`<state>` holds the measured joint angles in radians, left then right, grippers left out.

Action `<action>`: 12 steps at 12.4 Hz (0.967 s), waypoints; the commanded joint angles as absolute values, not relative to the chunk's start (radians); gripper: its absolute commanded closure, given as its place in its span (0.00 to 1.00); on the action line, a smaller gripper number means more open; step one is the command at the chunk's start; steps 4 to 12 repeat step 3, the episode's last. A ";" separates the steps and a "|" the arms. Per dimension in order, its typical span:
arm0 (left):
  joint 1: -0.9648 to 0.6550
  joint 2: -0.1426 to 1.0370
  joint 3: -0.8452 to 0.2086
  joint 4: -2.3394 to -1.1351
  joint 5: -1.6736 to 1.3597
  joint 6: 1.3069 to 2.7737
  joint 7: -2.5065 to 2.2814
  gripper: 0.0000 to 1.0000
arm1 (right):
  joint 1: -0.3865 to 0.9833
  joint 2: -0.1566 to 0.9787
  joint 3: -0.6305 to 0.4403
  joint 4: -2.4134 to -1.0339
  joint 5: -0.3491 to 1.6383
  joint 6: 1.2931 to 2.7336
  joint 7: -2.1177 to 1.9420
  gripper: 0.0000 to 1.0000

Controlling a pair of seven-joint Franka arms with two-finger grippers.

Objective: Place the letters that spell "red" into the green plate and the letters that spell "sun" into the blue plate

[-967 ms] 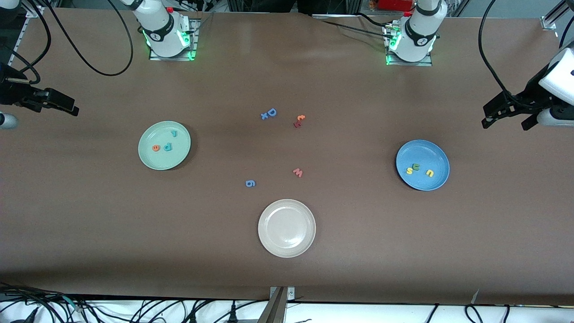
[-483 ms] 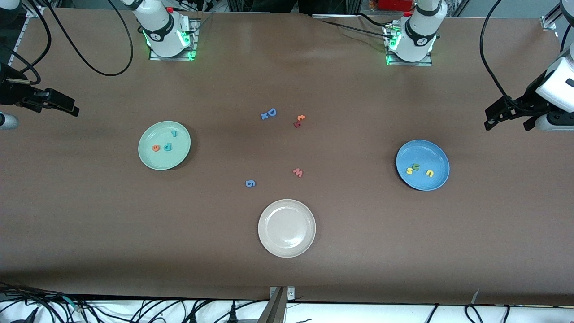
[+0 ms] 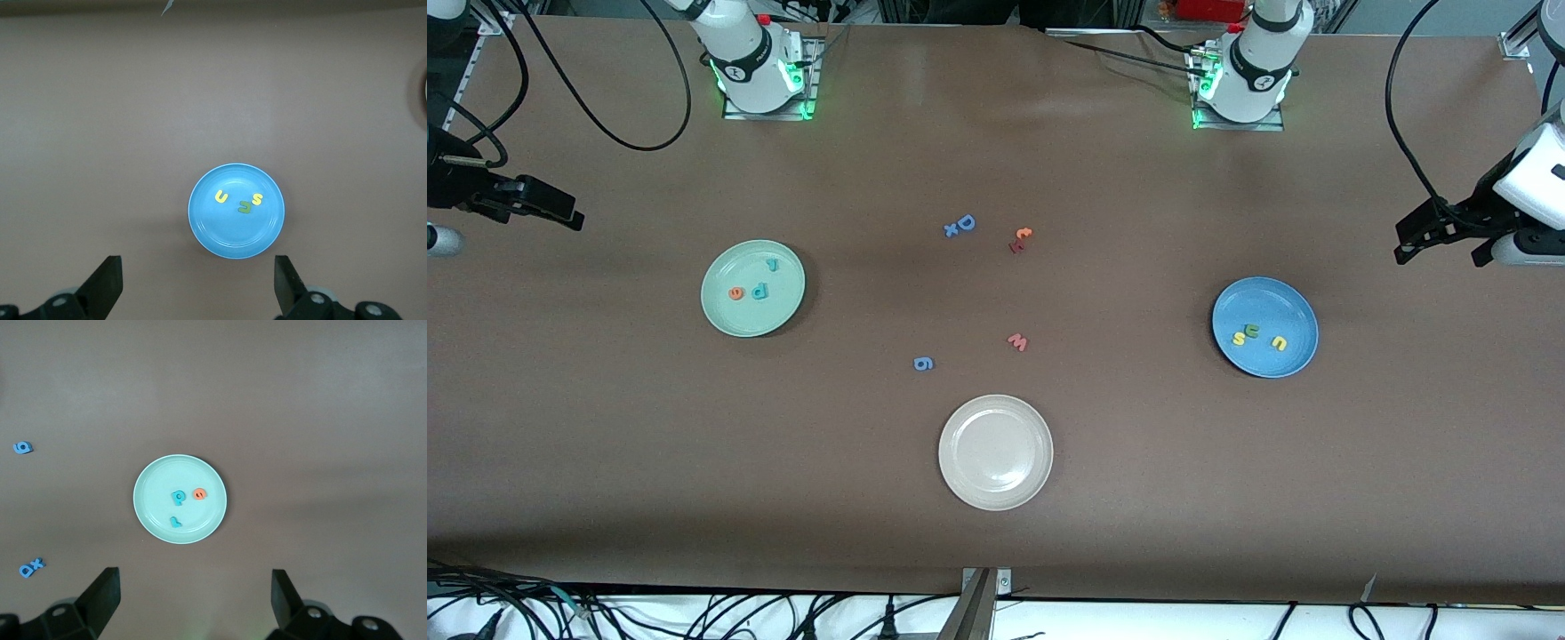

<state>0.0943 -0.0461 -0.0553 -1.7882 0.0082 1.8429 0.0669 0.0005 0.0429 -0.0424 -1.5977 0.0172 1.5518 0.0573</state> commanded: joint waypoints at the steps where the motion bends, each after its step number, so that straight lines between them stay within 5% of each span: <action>1: 0.109 -0.078 -0.066 -1.813 0.028 1.858 0.097 0.00 | -0.008 0.052 -0.041 -1.572 0.035 1.532 0.041 0.00; 12: 0.107 -0.075 -0.066 -1.809 0.026 1.856 0.097 0.00 | -0.008 0.052 -0.041 -1.572 0.035 1.532 0.041 0.00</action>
